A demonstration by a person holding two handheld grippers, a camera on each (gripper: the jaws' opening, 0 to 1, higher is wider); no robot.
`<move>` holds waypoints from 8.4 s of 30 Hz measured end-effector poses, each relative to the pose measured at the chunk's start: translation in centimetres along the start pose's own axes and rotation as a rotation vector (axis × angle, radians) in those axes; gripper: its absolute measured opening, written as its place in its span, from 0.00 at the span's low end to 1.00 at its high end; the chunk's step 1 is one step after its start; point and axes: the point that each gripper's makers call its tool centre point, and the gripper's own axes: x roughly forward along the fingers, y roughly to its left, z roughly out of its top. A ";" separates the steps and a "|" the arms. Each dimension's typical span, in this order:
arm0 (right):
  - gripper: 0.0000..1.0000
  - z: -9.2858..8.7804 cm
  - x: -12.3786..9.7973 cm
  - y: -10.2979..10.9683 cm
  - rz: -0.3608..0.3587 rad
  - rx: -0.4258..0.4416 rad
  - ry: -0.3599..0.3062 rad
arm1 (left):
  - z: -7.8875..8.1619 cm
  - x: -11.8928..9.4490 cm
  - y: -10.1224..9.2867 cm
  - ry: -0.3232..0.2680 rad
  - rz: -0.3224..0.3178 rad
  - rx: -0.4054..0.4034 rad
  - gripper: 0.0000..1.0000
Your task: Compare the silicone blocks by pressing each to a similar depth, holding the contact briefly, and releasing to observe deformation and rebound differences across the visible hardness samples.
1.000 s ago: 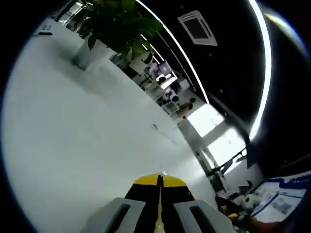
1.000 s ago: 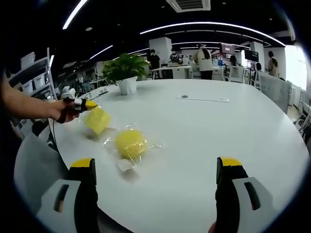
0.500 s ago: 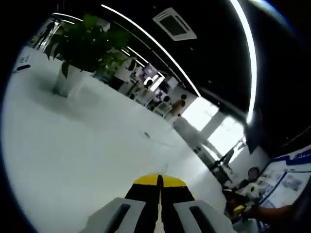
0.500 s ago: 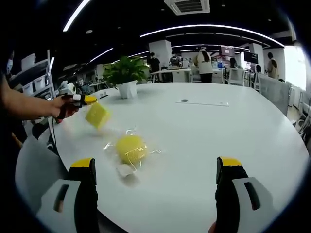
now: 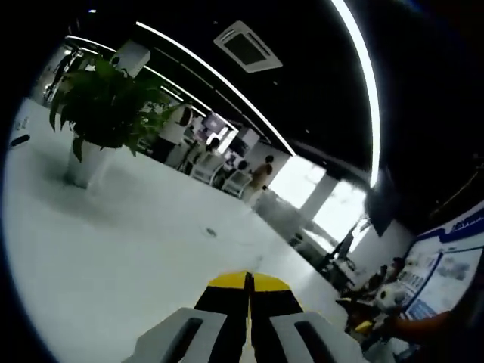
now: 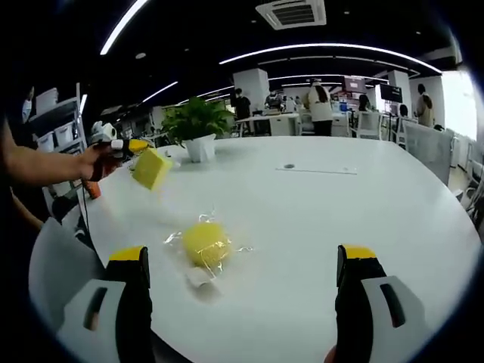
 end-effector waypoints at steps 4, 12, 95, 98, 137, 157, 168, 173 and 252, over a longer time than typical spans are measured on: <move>0.96 0.8 0.1 0.1 0.011 0.000 -0.020 | 1.8 0.1 -2.0 -0.007 -0.042 0.049 0.00; 0.96 1.3 0.5 0.3 0.028 -0.009 -0.021 | 4.0 0.3 -4.7 0.074 -0.076 0.224 0.00; 0.59 20.7 3.2 20.2 0.826 -0.073 -0.338 | 6.8 -1.6 -24.2 -0.011 -0.544 0.225 0.00; 0.53 20.7 3.1 20.5 0.845 -0.062 -0.336 | 6.8 -1.5 -24.4 -0.012 -0.553 0.215 0.00; 0.05 21.1 2.7 21.1 0.892 -0.016 -0.272 | 7.7 -1.8 -23.5 -0.062 -0.515 0.254 0.00; 0.01 20.5 2.7 20.8 0.879 -0.024 -0.230 | 7.1 -1.5 -23.2 -0.048 -0.490 0.302 0.00; 0.01 20.7 3.0 21.3 0.893 -0.023 -0.220 | 7.4 -1.9 -22.8 -0.061 -0.467 0.329 0.00; 0.00 20.7 3.0 21.1 0.893 -0.021 -0.221 | 7.3 -1.8 -23.0 -0.051 -0.470 0.291 0.00; 0.77 22.5 5.3 19.7 0.706 -0.065 -0.340 | 10.4 -3.7 -22.0 -0.187 -0.419 0.249 0.00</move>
